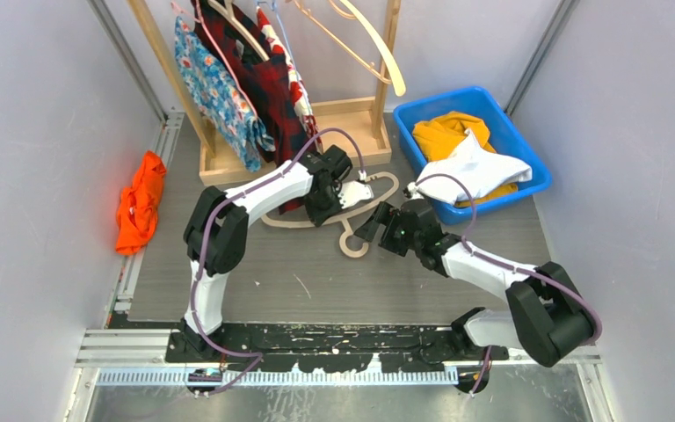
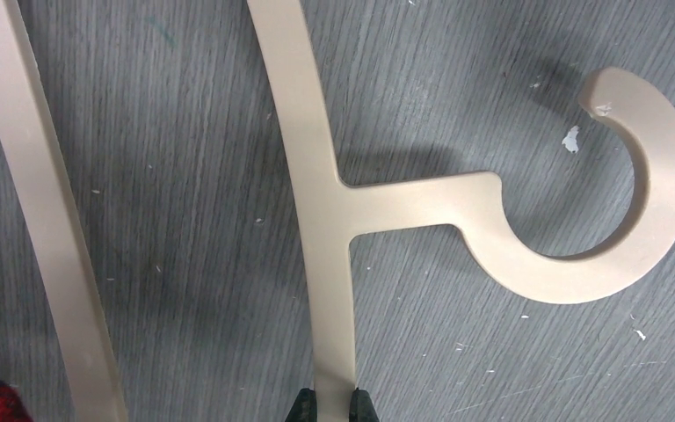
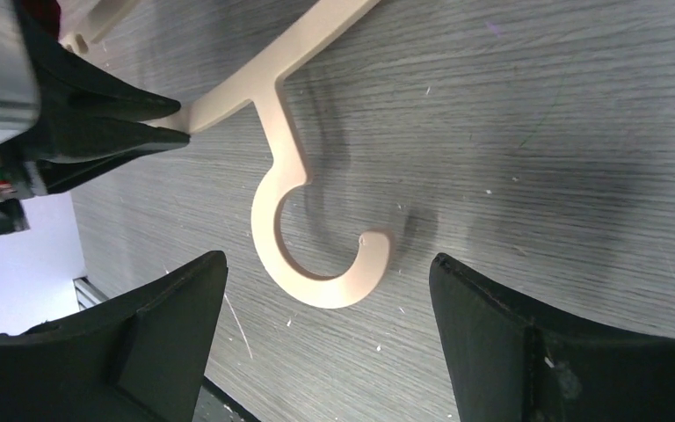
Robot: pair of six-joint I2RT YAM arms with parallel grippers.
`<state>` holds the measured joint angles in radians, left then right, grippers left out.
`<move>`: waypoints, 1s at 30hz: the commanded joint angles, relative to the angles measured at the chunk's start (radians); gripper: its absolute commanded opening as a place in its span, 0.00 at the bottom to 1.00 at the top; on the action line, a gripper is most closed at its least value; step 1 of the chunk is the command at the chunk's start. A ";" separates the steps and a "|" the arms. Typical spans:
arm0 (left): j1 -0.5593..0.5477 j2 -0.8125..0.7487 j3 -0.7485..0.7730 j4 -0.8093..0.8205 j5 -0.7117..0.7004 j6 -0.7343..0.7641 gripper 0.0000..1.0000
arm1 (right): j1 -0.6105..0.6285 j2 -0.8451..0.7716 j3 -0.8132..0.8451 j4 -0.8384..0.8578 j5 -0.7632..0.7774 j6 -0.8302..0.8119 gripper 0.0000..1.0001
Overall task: Remove the skirt from the hanger
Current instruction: Pick up the hanger at the center of the board.
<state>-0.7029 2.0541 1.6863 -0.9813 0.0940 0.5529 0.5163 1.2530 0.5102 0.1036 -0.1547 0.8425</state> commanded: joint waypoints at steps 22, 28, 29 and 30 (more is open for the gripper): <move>-0.001 -0.077 0.042 -0.010 -0.008 -0.008 0.00 | 0.048 0.187 -0.099 0.396 -0.032 0.145 0.83; -0.001 -0.071 0.037 -0.006 -0.005 -0.007 0.00 | 0.055 0.256 -0.130 0.503 -0.052 0.199 0.75; -0.001 -0.071 0.035 -0.005 -0.005 -0.010 0.00 | 0.056 0.262 -0.134 0.511 -0.052 0.205 0.74; 0.000 -0.070 0.034 -0.003 -0.005 -0.010 0.00 | 0.059 0.266 -0.138 0.524 -0.052 0.207 0.71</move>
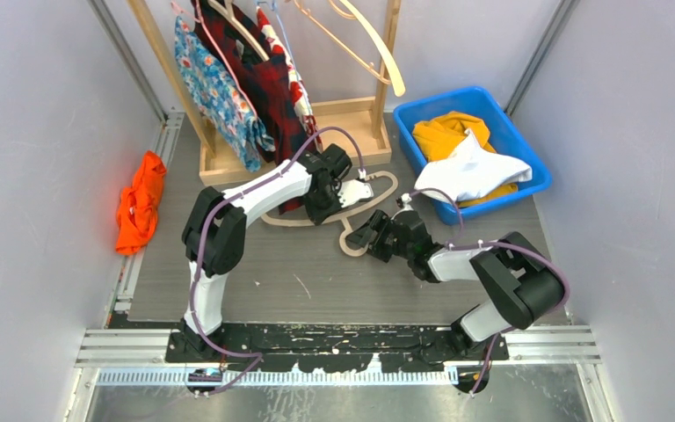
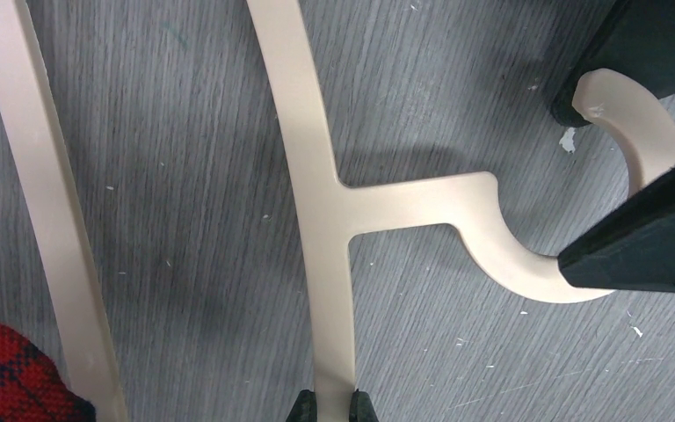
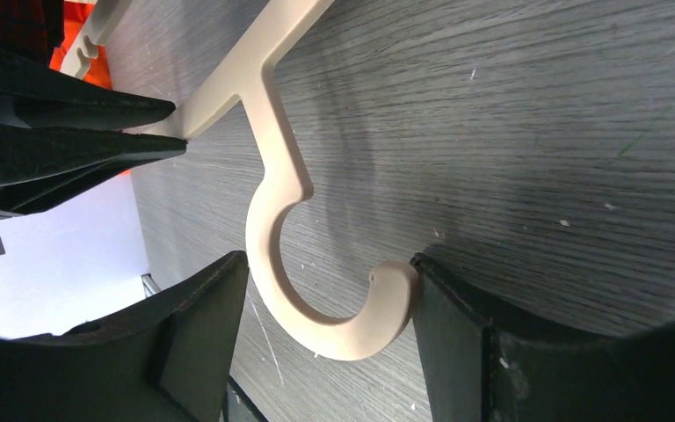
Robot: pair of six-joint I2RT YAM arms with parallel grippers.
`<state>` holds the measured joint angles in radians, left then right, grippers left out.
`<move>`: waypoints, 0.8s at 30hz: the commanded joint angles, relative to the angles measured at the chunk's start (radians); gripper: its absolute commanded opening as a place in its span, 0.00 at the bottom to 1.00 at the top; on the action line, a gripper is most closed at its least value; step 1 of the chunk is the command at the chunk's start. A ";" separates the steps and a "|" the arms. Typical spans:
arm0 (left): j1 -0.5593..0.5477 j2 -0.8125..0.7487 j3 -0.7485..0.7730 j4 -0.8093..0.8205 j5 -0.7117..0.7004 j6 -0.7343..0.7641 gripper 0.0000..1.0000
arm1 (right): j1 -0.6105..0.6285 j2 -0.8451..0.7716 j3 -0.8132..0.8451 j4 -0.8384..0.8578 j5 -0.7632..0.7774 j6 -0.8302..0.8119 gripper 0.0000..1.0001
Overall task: Remove the skirt from the hanger
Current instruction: Pick up the hanger at the center of the board.
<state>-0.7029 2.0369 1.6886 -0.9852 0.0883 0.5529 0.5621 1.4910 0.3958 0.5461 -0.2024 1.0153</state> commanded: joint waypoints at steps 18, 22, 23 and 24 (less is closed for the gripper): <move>0.000 -0.039 0.024 0.011 0.004 -0.015 0.00 | 0.022 0.044 -0.046 0.162 -0.023 0.050 0.29; -0.001 -0.042 0.016 0.014 -0.001 -0.016 0.00 | 0.021 0.063 -0.045 0.204 -0.043 0.065 0.02; -0.001 -0.043 0.015 0.014 -0.002 -0.016 0.00 | 0.022 0.063 -0.045 0.207 -0.047 0.067 0.01; -0.001 -0.042 0.014 0.014 -0.004 -0.016 0.00 | 0.021 0.060 -0.043 0.207 -0.054 0.068 0.01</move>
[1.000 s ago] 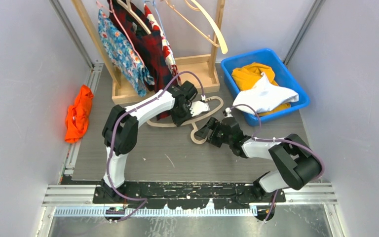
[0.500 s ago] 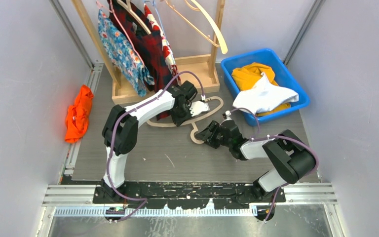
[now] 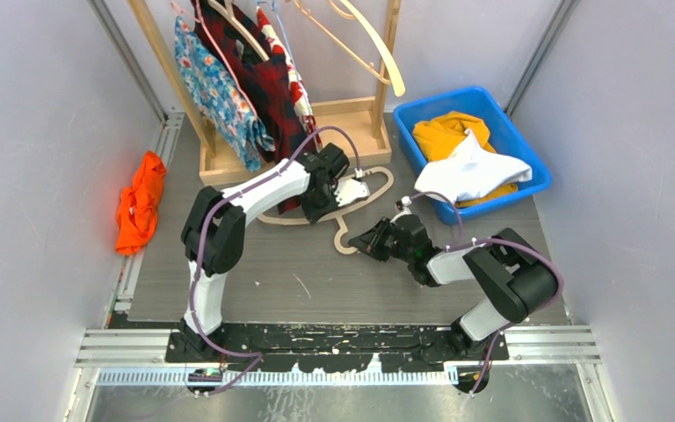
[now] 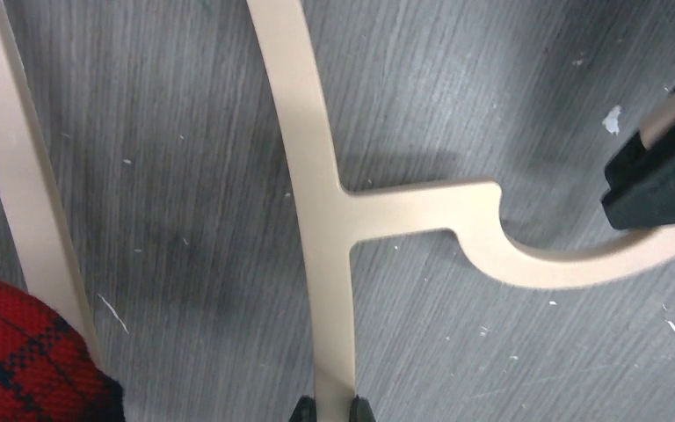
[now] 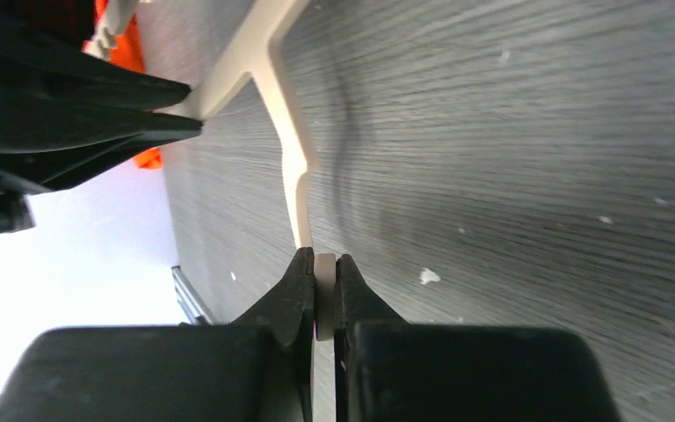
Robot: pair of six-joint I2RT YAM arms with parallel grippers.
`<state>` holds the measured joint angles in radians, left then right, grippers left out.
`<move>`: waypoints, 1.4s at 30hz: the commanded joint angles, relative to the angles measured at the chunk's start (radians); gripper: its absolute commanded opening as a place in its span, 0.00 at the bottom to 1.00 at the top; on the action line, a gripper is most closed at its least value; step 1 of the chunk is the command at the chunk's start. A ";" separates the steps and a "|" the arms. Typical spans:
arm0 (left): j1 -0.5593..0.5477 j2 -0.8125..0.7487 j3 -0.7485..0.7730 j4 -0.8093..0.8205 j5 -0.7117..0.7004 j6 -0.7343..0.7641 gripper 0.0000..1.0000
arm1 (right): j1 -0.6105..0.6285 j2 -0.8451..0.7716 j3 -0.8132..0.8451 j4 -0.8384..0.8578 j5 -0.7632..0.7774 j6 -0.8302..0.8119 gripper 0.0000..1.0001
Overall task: Remove the skirt from the hanger
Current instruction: Pick up the hanger at the center of the board.
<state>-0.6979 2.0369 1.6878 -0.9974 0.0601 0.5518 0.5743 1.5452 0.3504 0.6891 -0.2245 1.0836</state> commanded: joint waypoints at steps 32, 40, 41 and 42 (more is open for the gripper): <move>-0.020 -0.379 -0.217 0.320 0.161 -0.158 0.42 | 0.010 -0.583 0.342 -0.693 0.003 -0.299 0.01; -0.029 -0.649 -0.490 0.605 0.067 -0.224 0.72 | 0.009 -0.553 0.423 -0.710 0.005 -0.320 0.01; -0.030 -0.668 -0.516 0.631 0.056 -0.225 0.79 | 0.010 -0.550 0.433 -0.715 0.005 -0.321 0.01; -0.031 -0.684 -0.545 0.661 0.037 -0.230 0.83 | 0.009 -0.547 0.444 -0.722 0.006 -0.322 0.01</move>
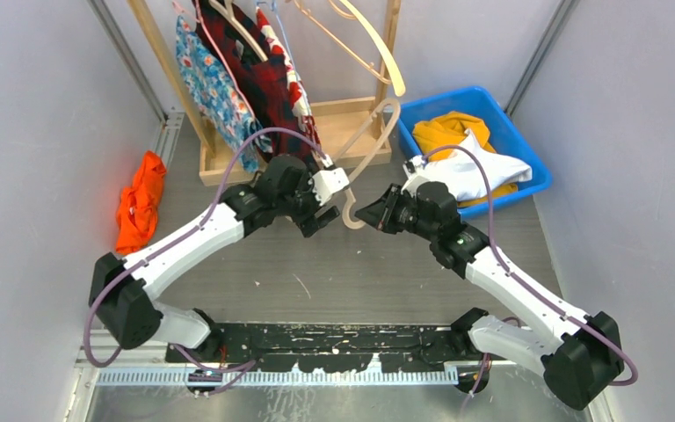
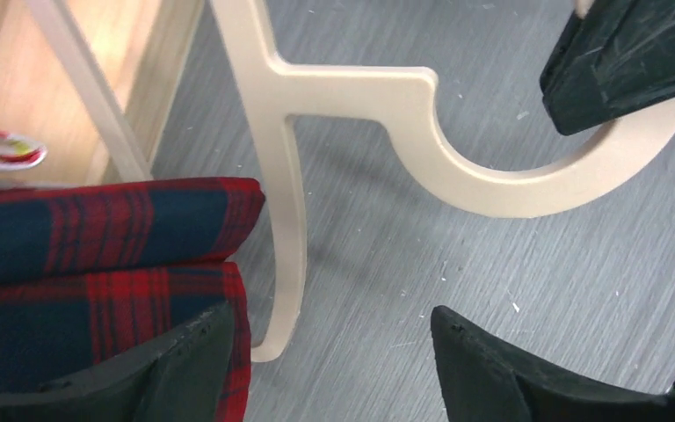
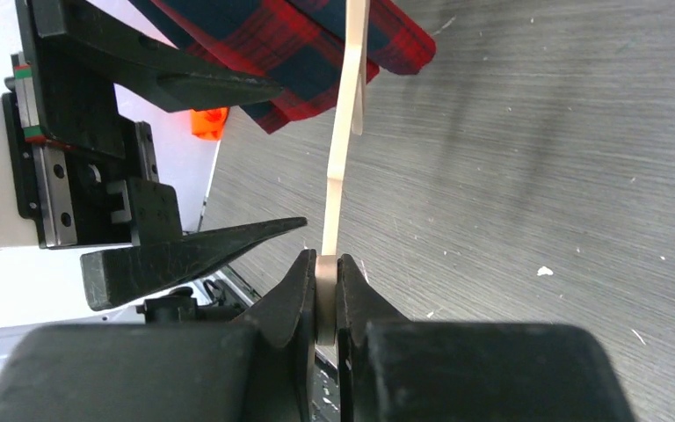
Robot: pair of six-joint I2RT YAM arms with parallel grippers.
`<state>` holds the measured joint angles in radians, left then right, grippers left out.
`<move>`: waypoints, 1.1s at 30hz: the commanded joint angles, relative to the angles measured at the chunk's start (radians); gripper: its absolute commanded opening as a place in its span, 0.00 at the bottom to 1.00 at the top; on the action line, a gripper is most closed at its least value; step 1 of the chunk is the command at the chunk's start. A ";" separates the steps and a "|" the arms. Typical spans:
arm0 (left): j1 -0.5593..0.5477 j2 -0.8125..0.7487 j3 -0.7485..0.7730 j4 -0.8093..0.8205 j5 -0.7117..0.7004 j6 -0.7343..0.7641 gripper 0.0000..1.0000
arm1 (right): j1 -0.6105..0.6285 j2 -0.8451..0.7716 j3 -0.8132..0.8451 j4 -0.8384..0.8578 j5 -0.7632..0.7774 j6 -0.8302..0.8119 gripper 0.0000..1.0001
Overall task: Remove the skirt from the hanger
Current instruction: Pick up the hanger at the center of the board, then place the hanger on the clothesline.
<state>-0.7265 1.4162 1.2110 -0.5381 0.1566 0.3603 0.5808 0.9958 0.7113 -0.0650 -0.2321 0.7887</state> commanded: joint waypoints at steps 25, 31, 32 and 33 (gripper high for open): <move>-0.264 0.249 -0.246 1.235 -0.987 0.369 0.99 | 0.003 -0.127 0.347 -0.289 -0.004 0.060 0.01; -0.283 0.362 -0.176 1.381 -1.086 0.521 0.73 | 0.004 -0.156 0.366 -0.331 0.015 0.047 0.01; -0.284 0.360 -0.178 1.386 -1.089 0.529 0.37 | 0.003 -0.155 0.367 -0.331 0.014 0.047 0.01; -0.286 0.357 -0.182 1.408 -1.093 0.531 0.07 | 0.003 -0.157 0.368 -0.330 0.015 0.047 0.01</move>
<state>-1.0000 1.7683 0.9985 0.7177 -0.8516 0.7551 0.5709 0.8803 0.9913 -0.5297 -0.1471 0.8215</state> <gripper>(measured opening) 0.645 0.127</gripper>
